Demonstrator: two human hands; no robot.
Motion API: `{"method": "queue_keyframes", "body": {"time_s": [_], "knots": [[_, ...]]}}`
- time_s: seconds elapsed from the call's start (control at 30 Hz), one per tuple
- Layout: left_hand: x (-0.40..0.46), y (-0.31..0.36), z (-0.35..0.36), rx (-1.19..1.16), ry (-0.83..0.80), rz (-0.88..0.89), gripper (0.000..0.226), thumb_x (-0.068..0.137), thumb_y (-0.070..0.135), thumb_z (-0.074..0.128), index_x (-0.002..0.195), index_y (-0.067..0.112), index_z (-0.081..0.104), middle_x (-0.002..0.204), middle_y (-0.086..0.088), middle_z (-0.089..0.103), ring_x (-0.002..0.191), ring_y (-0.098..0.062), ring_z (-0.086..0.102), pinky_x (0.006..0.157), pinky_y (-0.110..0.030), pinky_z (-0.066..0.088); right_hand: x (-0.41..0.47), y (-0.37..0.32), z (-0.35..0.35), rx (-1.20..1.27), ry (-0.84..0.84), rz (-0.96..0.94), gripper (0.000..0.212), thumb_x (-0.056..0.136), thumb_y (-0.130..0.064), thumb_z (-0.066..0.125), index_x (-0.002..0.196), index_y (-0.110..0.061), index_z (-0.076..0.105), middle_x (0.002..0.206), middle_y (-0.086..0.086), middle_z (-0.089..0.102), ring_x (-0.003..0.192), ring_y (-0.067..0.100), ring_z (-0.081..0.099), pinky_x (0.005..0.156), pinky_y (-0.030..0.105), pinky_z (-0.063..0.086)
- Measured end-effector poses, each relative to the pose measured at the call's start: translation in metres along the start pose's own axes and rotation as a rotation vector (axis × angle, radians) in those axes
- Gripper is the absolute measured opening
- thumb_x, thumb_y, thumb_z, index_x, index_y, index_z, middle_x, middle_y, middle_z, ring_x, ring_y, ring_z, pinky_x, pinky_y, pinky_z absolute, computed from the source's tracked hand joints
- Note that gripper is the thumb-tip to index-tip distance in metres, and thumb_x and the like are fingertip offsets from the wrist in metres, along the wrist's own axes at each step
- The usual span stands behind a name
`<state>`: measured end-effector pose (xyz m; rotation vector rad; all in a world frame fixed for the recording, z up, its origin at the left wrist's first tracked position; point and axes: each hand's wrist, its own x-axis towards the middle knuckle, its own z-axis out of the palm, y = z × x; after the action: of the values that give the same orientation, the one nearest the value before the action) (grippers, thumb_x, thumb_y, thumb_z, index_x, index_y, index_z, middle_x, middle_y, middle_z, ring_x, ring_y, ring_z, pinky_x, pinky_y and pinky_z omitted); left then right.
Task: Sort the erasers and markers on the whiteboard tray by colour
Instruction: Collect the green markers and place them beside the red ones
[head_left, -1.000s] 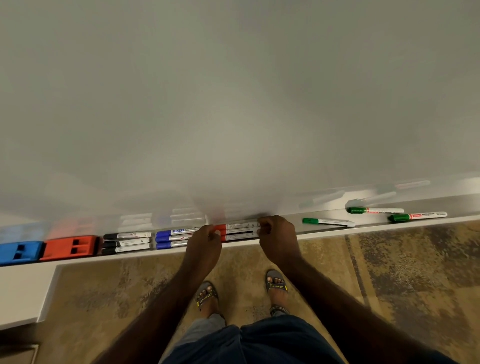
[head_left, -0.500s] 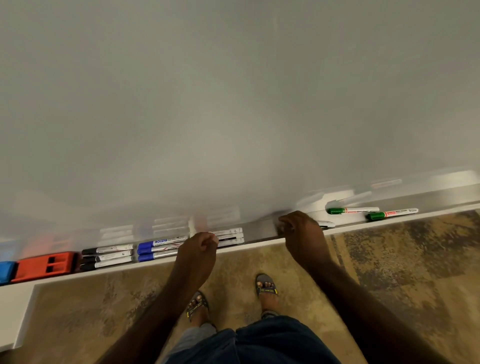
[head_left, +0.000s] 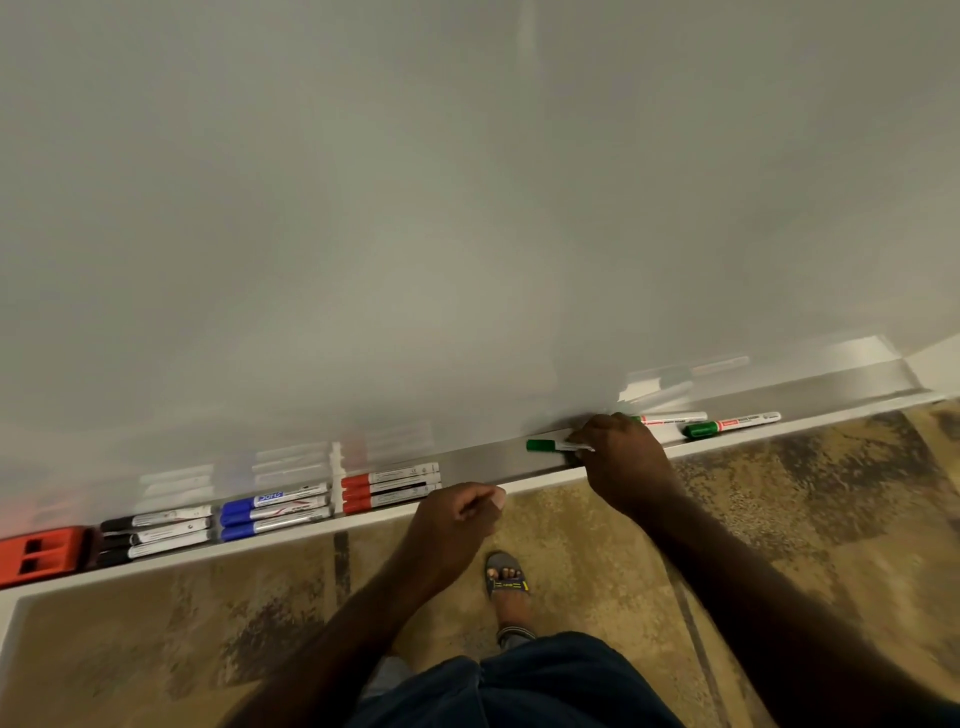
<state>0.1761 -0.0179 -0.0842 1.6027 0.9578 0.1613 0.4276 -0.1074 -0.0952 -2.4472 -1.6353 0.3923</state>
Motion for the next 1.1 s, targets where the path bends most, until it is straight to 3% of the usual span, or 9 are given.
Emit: {"method": "queue_keyframes", "body": {"time_s": [0.17,0.27,0.33,0.43,0.53,0.6,0.77,0.9,1.1], "knots": [[0.009,0.012,0.026,-0.169,-0.01,-0.088,0.026,0.099,0.036,0.061,0.113,0.02,0.074,0.098,-0.003,0.078,0.093,-0.017,0.075,0.081,-0.028,0.062,-0.01,-0.008,-0.006,0.131,0.072,-0.077,0.023,0.088,-0.018,0.069,0.109,-0.021,0.078,0.102,0.001,0.074,0.088,0.023,0.062,0.08,0.036,0.052],[0.013,0.021,0.041,-0.326,-0.029,-0.15,0.02,0.096,0.045,0.061,0.104,0.035,0.075,0.097,0.006,0.079,0.096,-0.009,0.075,0.08,-0.023,0.06,-0.025,-0.024,-0.011,0.245,0.121,-0.136,0.019,0.089,-0.019,0.07,0.106,-0.023,0.077,0.097,-0.004,0.073,0.087,0.016,0.061,0.077,0.032,0.05],[0.017,0.027,0.052,-0.495,-0.04,-0.226,0.022,0.097,0.045,0.059,0.106,0.031,0.074,0.105,0.001,0.079,0.102,-0.014,0.074,0.087,-0.03,0.06,-0.036,-0.034,-0.015,0.27,0.131,-0.166,0.017,0.09,-0.022,0.069,0.106,-0.027,0.075,0.096,-0.007,0.071,0.086,0.01,0.058,0.075,0.028,0.048],[0.02,0.028,0.062,-0.686,-0.067,-0.281,0.04,0.101,0.041,0.051,0.123,0.01,0.064,0.118,-0.013,0.075,0.113,-0.027,0.071,0.099,-0.045,0.055,-0.05,-0.044,-0.017,0.309,0.123,-0.19,0.016,0.093,-0.025,0.062,0.106,-0.031,0.068,0.095,-0.009,0.068,0.084,0.006,0.054,0.072,0.022,0.045],[0.019,0.027,0.065,-0.78,-0.079,-0.267,0.042,0.101,0.037,0.05,0.128,0.006,0.06,0.123,-0.018,0.072,0.118,-0.033,0.068,0.104,-0.051,0.051,-0.057,-0.041,-0.017,0.377,0.089,-0.164,0.019,0.095,-0.032,0.061,0.113,-0.034,0.066,0.1,-0.012,0.066,0.089,0.002,0.052,0.076,0.015,0.041],[0.02,0.026,0.066,-0.794,-0.076,-0.269,0.04,0.104,0.034,0.048,0.128,0.005,0.06,0.123,-0.019,0.072,0.117,-0.034,0.069,0.104,-0.052,0.051,-0.056,-0.029,-0.017,0.38,0.1,-0.132,0.017,0.094,-0.033,0.065,0.111,-0.033,0.07,0.103,-0.014,0.067,0.091,0.0,0.053,0.077,0.017,0.046],[0.02,0.029,0.063,-0.765,-0.089,-0.272,0.04,0.108,0.029,0.04,0.133,0.002,0.055,0.123,-0.016,0.073,0.117,-0.029,0.069,0.099,-0.043,0.056,-0.038,0.023,-0.021,0.265,0.235,0.007,0.02,0.087,-0.019,0.075,0.105,-0.026,0.078,0.107,-0.008,0.074,0.099,0.012,0.062,0.088,0.023,0.046],[0.017,0.03,0.06,-0.749,-0.093,-0.281,0.04,0.109,0.028,0.038,0.134,0.002,0.054,0.124,-0.016,0.073,0.118,-0.029,0.069,0.1,-0.044,0.055,-0.019,0.061,-0.022,0.035,0.24,0.06,0.027,0.076,-0.001,0.073,0.096,-0.018,0.078,0.098,0.001,0.077,0.084,0.026,0.064,0.075,0.035,0.054],[0.016,0.035,0.06,-0.75,-0.077,-0.292,0.039,0.109,0.024,0.037,0.133,-0.001,0.054,0.124,-0.02,0.071,0.116,-0.031,0.069,0.105,-0.049,0.051,-0.01,0.085,-0.015,-0.162,0.131,0.127,0.02,0.08,-0.01,0.06,0.09,-0.017,0.076,0.095,0.003,0.075,0.086,0.032,0.059,0.073,0.041,0.049]]}}
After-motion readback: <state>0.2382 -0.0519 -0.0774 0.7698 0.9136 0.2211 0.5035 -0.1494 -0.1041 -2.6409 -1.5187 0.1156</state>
